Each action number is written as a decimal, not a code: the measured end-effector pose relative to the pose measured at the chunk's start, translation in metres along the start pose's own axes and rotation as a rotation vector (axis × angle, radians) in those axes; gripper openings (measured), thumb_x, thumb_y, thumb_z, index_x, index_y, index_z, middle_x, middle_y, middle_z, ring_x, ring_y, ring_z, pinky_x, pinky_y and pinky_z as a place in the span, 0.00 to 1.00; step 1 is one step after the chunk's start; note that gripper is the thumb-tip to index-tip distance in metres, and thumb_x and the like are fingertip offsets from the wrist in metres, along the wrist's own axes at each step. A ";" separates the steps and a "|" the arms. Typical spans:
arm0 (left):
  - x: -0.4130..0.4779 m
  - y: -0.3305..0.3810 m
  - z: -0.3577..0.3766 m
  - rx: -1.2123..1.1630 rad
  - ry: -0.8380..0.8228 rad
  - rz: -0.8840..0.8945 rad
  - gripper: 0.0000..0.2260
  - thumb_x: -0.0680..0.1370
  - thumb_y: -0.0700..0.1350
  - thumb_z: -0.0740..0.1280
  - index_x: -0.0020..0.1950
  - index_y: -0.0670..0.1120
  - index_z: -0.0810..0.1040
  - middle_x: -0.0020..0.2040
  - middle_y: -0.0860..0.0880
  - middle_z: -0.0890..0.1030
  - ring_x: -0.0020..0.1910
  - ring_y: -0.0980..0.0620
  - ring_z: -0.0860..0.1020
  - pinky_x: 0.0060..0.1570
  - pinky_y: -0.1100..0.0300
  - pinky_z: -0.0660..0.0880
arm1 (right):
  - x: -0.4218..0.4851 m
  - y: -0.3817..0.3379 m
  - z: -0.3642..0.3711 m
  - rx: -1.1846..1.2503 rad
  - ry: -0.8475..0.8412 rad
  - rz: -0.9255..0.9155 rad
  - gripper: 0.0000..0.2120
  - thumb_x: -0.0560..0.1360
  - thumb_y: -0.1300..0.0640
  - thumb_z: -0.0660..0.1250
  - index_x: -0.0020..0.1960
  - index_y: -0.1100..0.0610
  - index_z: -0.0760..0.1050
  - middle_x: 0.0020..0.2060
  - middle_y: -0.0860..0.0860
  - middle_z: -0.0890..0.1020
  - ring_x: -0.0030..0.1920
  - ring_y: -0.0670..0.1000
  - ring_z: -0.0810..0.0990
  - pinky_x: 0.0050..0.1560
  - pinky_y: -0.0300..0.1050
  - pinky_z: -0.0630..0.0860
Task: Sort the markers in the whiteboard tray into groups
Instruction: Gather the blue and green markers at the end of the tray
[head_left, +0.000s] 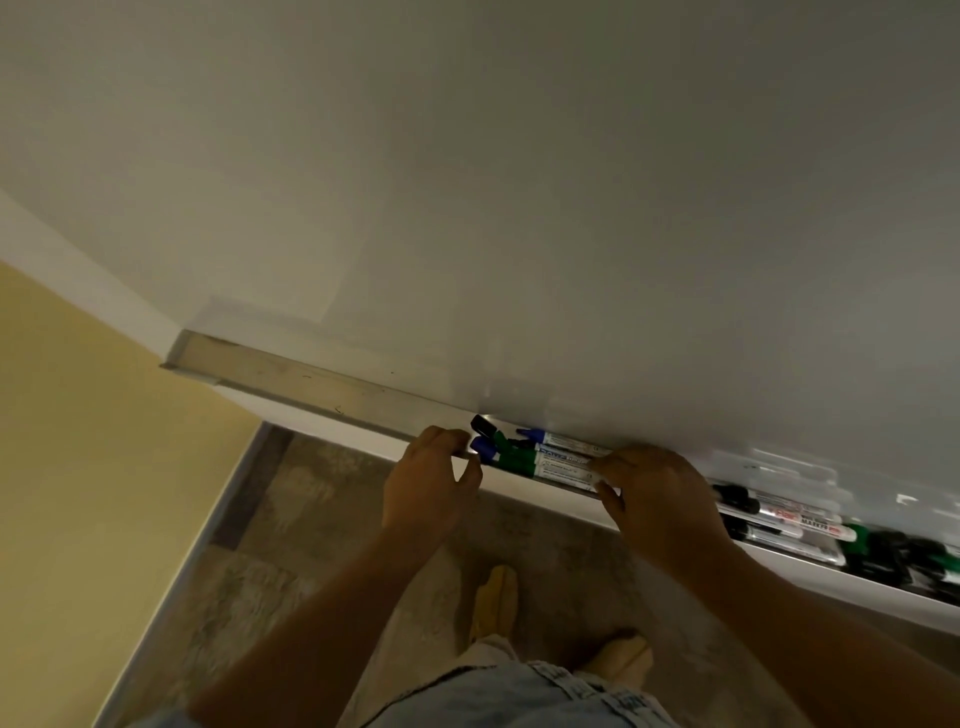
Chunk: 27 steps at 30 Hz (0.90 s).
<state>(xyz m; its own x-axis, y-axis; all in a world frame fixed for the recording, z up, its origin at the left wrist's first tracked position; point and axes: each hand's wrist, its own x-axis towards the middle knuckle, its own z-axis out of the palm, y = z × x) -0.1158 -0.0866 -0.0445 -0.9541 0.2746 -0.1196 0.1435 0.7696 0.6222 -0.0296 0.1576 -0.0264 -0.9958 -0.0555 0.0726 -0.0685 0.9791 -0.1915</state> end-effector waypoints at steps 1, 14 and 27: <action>0.000 0.000 0.001 -0.003 0.003 -0.002 0.13 0.77 0.49 0.66 0.60 0.49 0.78 0.55 0.53 0.77 0.49 0.53 0.77 0.48 0.56 0.77 | 0.000 0.000 0.000 -0.003 0.009 -0.010 0.11 0.67 0.58 0.77 0.49 0.54 0.84 0.42 0.50 0.86 0.41 0.52 0.83 0.46 0.49 0.80; 0.007 0.018 -0.010 0.367 0.020 0.400 0.13 0.72 0.43 0.70 0.57 0.47 0.78 0.54 0.48 0.79 0.50 0.49 0.77 0.49 0.53 0.75 | -0.014 0.009 -0.004 0.109 0.179 0.000 0.14 0.65 0.63 0.77 0.50 0.56 0.84 0.41 0.50 0.83 0.39 0.49 0.80 0.35 0.40 0.77; 0.034 0.018 -0.010 0.655 -0.123 0.660 0.14 0.70 0.45 0.72 0.56 0.48 0.80 0.54 0.48 0.78 0.57 0.47 0.74 0.55 0.50 0.72 | -0.056 0.008 -0.026 0.212 0.245 0.271 0.16 0.64 0.62 0.77 0.51 0.55 0.84 0.40 0.47 0.81 0.36 0.46 0.77 0.31 0.41 0.76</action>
<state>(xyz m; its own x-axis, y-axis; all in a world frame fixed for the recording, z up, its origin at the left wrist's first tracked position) -0.1484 -0.0686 -0.0298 -0.5978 0.8017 -0.0025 0.8010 0.5974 0.0382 0.0275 0.1737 -0.0066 -0.9373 0.2722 0.2178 0.1579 0.8884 -0.4310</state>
